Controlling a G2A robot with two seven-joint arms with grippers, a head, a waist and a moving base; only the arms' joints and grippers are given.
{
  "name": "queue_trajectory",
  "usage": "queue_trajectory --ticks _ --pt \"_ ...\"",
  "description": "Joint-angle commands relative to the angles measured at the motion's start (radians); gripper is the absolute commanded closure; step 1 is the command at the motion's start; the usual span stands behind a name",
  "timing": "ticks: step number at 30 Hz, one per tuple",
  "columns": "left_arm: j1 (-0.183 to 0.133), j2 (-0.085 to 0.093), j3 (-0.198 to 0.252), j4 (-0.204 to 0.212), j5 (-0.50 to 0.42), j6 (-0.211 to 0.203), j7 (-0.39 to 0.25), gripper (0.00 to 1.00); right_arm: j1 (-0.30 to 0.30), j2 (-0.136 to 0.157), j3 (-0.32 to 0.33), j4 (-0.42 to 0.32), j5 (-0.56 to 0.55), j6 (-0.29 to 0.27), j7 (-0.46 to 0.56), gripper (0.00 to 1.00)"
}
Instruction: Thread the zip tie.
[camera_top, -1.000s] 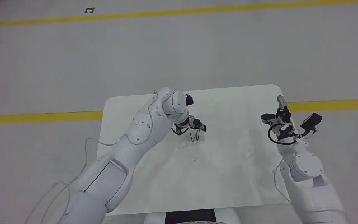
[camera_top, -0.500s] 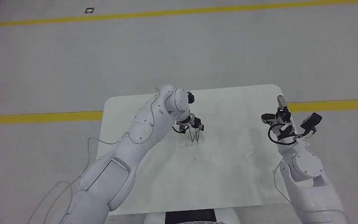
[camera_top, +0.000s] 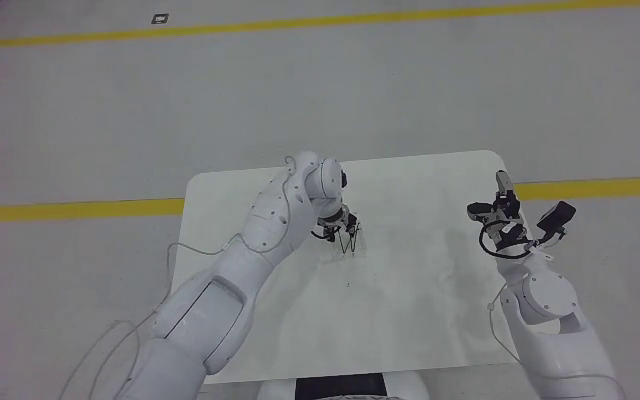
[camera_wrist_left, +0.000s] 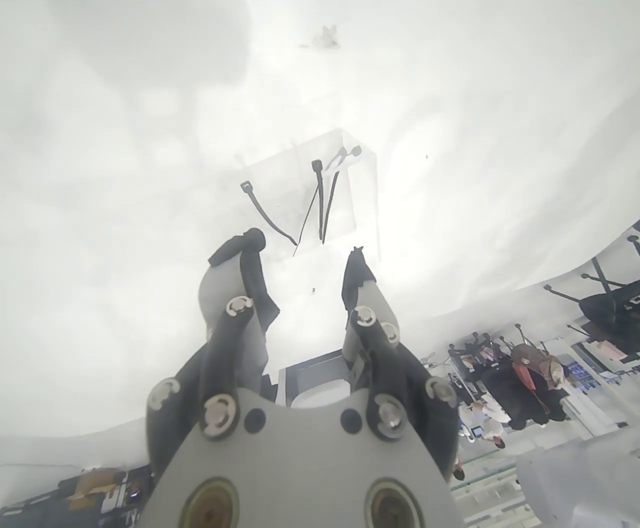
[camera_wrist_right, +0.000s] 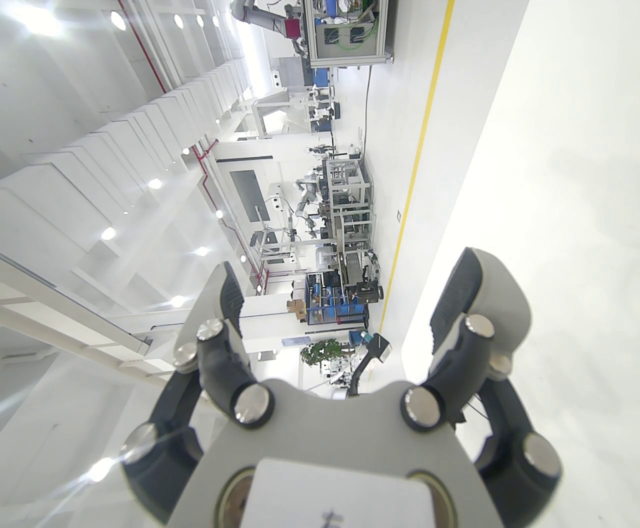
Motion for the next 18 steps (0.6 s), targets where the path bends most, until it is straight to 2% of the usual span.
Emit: queue_trajectory --ticks 1,3,5,9,14,18 --pt "-0.004 -0.010 -0.004 0.021 0.006 0.000 0.002 0.71 0.000 0.000 0.000 0.000 0.000 0.000 0.000 0.00" --pt "-0.010 -0.021 -0.004 0.042 0.015 0.000 0.002 0.71 0.000 0.000 0.000 0.000 0.000 0.000 0.000 0.00" --pt "-0.014 -0.030 -0.006 0.059 0.019 0.000 0.005 0.76 0.000 0.000 0.000 0.000 0.000 0.000 0.000 0.00" --pt "-0.025 -0.048 -0.009 0.094 0.030 0.000 0.013 0.80 0.000 0.000 0.000 0.000 0.000 0.000 0.000 0.00" --pt "-0.040 -0.068 -0.015 0.138 0.046 0.000 0.027 0.80 0.000 0.000 0.000 0.000 0.000 0.000 0.000 0.00" --pt "-0.050 -0.083 -0.021 0.170 0.060 0.000 0.040 0.84 0.000 0.000 0.000 0.000 0.000 0.000 0.000 0.00"
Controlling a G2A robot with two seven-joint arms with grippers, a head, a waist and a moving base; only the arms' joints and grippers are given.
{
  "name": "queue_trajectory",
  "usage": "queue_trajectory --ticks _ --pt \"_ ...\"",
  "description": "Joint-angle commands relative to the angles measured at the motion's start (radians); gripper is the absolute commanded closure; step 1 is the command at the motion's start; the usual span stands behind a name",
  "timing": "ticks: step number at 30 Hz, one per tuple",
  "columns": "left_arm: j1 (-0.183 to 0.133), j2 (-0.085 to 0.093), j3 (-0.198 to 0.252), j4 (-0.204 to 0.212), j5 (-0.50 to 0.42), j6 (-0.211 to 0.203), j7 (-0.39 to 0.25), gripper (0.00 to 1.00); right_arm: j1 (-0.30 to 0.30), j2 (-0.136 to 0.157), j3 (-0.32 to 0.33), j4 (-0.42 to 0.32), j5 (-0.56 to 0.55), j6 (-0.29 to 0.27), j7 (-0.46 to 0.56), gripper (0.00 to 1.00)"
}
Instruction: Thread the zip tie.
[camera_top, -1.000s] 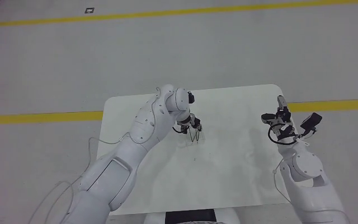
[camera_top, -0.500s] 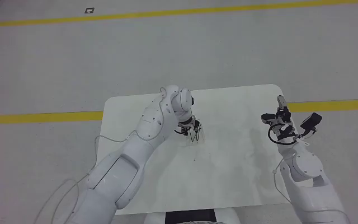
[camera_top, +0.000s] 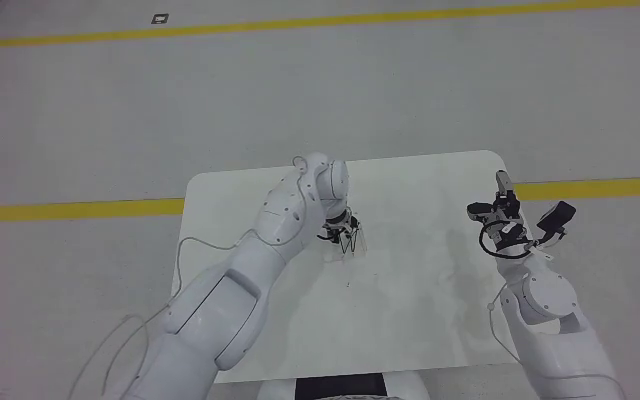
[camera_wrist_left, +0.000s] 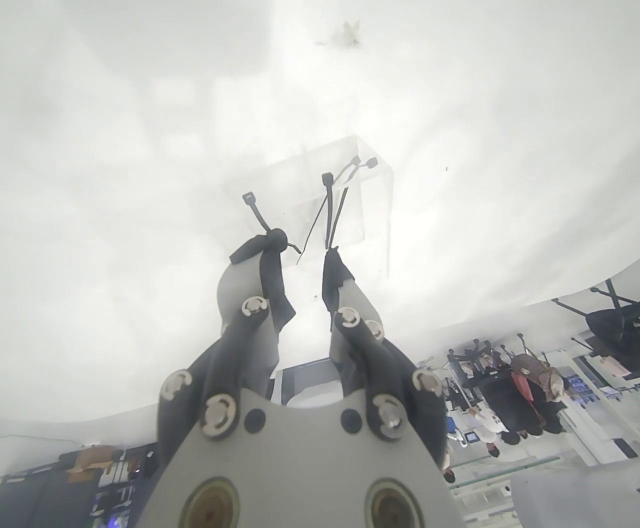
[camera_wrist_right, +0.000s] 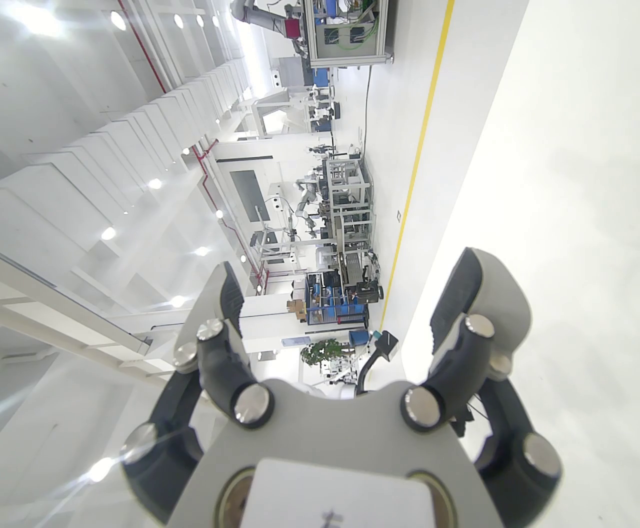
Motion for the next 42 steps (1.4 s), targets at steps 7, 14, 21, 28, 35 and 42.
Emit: queue_trajectory --ticks 7,14,21,28,35,42 --pt "-0.018 -0.026 -0.015 0.061 0.016 0.000 0.021 0.93 0.000 0.000 0.000 0.000 0.000 0.000 0.000 0.00" --pt "-0.034 -0.044 -0.028 0.109 0.029 0.000 0.037 0.83 0.000 0.000 0.000 0.000 0.000 0.000 0.000 0.00" --pt "-0.048 -0.059 -0.040 0.142 0.031 0.000 0.049 0.82 0.000 0.000 0.000 0.000 0.000 0.000 0.000 0.00" --pt "-0.056 -0.069 -0.045 0.144 0.037 0.000 0.050 0.82 0.000 0.000 0.000 0.000 0.000 0.000 0.000 0.00" --pt "-0.055 -0.074 -0.053 0.149 0.052 0.000 0.046 0.79 0.000 0.000 0.000 0.000 0.000 0.000 0.000 0.00" --pt "-0.063 -0.077 -0.072 0.170 0.064 0.000 0.050 0.78 0.000 0.000 0.000 0.000 0.000 0.000 0.000 0.00"
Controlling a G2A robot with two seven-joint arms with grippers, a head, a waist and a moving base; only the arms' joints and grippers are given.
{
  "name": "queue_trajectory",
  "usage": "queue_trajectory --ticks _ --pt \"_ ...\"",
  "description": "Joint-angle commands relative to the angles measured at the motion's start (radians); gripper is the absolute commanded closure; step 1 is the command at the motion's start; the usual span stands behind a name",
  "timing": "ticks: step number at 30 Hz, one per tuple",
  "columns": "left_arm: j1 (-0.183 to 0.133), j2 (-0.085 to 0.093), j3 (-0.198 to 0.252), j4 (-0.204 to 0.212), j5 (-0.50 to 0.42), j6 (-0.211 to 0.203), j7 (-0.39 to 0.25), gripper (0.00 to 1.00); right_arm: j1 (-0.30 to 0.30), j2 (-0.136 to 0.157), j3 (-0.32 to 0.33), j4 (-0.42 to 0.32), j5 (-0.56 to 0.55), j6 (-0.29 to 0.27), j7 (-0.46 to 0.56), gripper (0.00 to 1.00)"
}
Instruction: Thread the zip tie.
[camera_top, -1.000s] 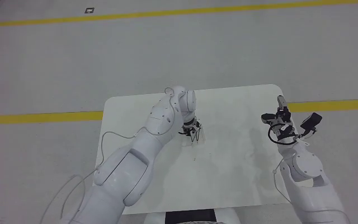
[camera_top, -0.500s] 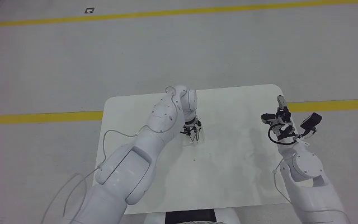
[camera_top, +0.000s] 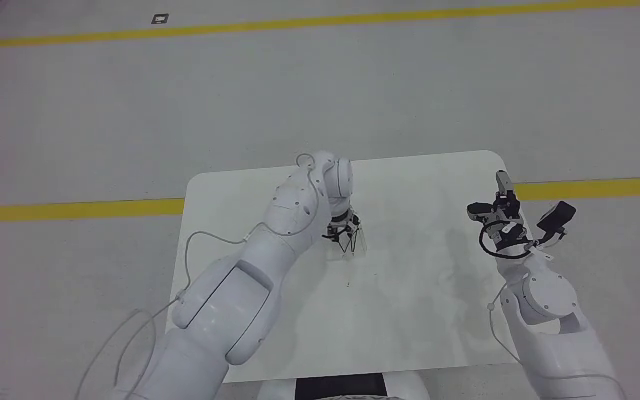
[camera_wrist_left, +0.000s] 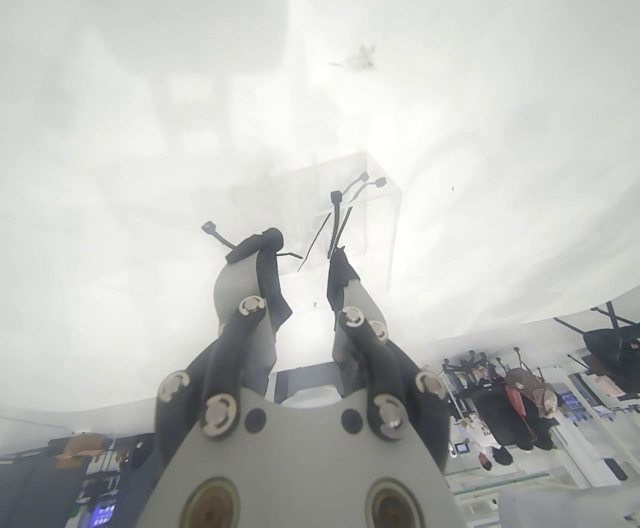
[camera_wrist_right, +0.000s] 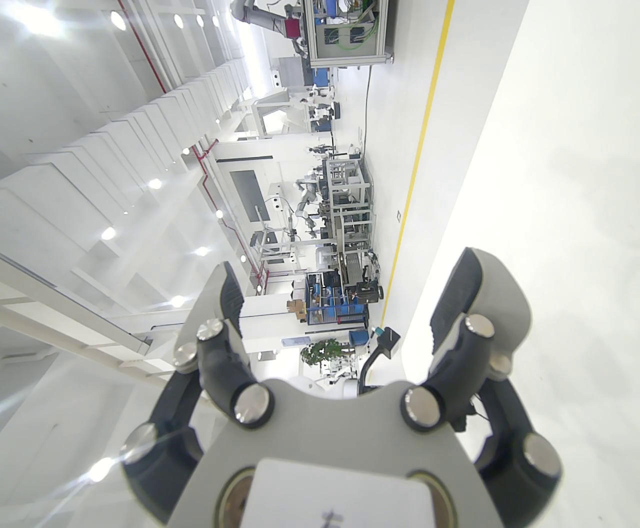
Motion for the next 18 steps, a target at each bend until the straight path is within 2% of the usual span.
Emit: queue_trajectory --ticks 1,7,18 --pt "0.000 -0.002 -0.004 0.002 0.002 0.000 0.005 0.78 0.000 0.000 0.000 0.000 0.000 0.000 0.000 0.00" --pt "0.011 -0.008 -0.005 -0.023 0.007 0.000 0.023 0.78 0.000 0.000 0.000 0.000 0.000 0.000 0.000 0.00" --pt "0.022 -0.014 -0.003 -0.014 0.020 0.000 0.046 0.75 0.000 0.000 0.000 0.000 0.000 0.000 0.000 0.00"
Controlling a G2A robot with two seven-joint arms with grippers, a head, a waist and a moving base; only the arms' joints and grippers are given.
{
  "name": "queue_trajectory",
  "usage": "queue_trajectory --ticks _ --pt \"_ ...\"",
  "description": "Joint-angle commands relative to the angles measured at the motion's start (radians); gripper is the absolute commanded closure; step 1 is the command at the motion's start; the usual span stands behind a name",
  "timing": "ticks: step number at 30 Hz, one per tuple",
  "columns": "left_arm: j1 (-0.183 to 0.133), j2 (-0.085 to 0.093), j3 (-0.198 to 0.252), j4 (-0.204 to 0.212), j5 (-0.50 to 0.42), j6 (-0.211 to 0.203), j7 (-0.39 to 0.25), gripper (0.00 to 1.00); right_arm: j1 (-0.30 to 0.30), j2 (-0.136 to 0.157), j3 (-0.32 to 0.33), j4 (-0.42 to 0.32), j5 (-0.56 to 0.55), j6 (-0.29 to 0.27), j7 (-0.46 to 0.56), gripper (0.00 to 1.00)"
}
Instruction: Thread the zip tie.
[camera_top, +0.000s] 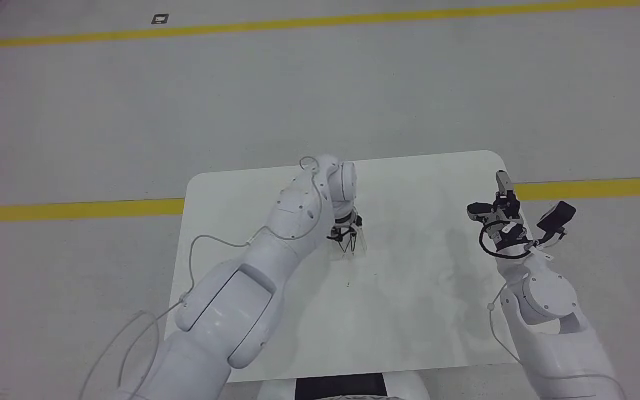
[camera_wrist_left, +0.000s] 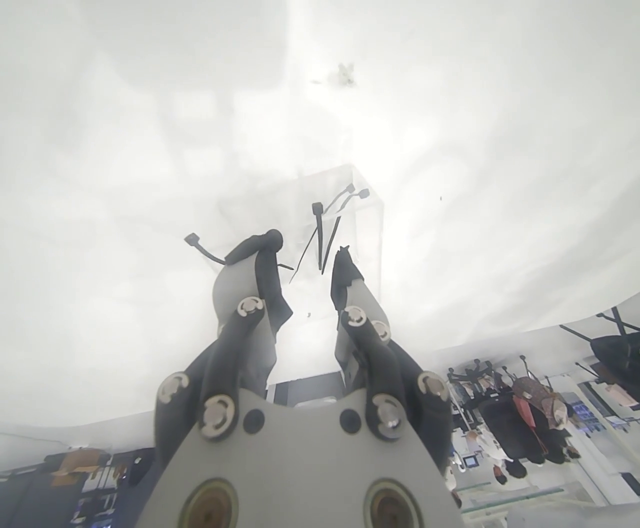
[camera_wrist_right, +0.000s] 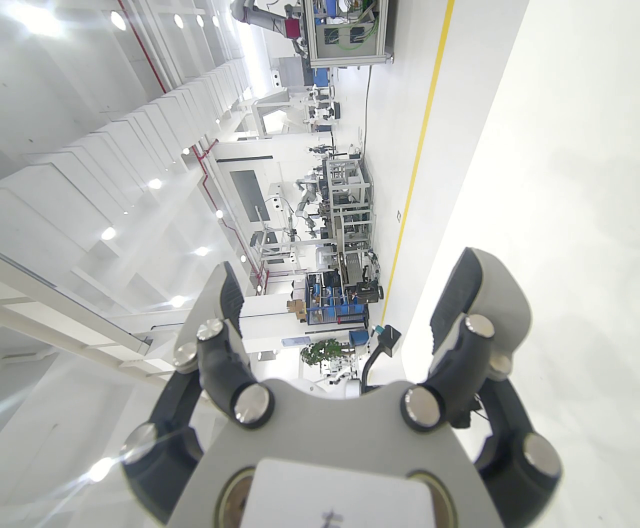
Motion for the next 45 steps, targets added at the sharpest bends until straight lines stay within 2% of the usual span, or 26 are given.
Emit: queue_trajectory --ticks 1,19,25,33,45 --pt "0.001 -0.001 0.001 0.000 0.000 0.000 0.003 0.75 0.000 0.000 0.000 0.000 0.000 0.000 0.000 0.00" --pt "0.006 -0.017 0.032 0.020 0.018 0.000 0.030 0.77 0.000 0.000 0.000 0.000 0.000 0.000 0.000 0.00" --pt "0.000 -0.026 0.038 0.039 0.013 0.000 0.031 0.77 0.000 0.000 0.000 0.000 0.000 0.000 0.000 0.00" --pt "-0.011 -0.035 0.044 0.060 0.006 0.000 0.036 0.84 0.000 0.000 0.000 0.000 0.000 0.000 0.000 0.00" --pt "-0.023 -0.046 0.055 0.085 -0.010 0.000 0.051 0.82 0.000 0.000 0.000 0.000 0.000 0.000 0.000 0.00"
